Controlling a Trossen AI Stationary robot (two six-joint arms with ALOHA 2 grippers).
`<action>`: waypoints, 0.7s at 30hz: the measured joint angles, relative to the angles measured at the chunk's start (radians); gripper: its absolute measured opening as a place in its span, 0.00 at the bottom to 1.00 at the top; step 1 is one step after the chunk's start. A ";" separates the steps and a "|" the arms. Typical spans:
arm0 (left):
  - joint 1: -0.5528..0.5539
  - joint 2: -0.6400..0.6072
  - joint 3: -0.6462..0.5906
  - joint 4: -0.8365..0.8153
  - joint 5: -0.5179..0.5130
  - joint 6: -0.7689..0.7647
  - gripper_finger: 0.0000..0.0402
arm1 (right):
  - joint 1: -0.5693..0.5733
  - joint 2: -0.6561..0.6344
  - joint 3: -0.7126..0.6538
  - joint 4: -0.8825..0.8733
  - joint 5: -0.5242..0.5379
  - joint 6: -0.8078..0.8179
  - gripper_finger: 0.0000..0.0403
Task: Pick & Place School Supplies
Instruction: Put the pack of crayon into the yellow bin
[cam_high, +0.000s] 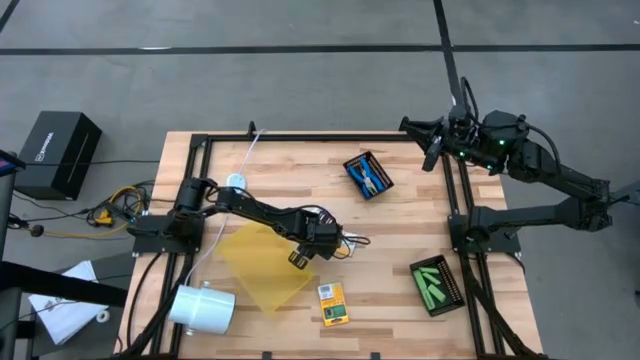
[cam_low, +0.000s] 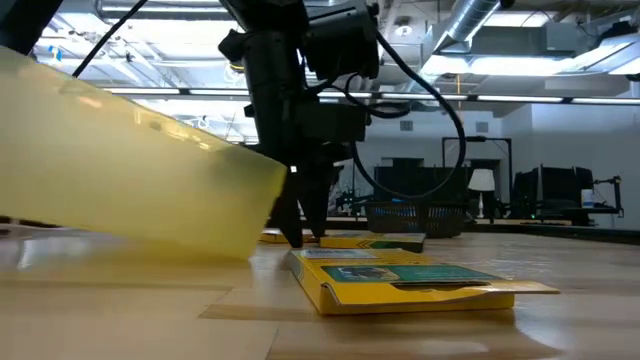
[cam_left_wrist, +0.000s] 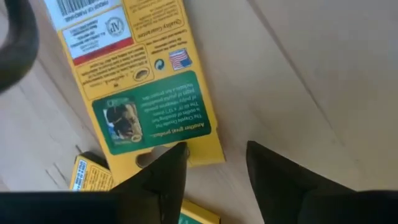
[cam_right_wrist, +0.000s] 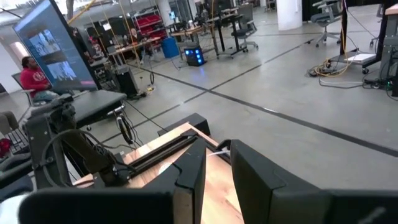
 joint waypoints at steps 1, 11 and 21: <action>0.000 -0.003 -0.013 0.016 -0.007 0.001 0.39 | 0.000 0.001 0.000 -0.005 0.000 0.000 0.17; 0.010 -0.021 -0.052 0.072 -0.057 0.020 0.26 | 0.000 0.000 0.000 -0.011 0.000 0.003 0.17; 0.044 -0.020 -0.055 0.116 -0.124 0.023 0.19 | 0.000 0.000 0.000 -0.011 0.000 0.003 0.17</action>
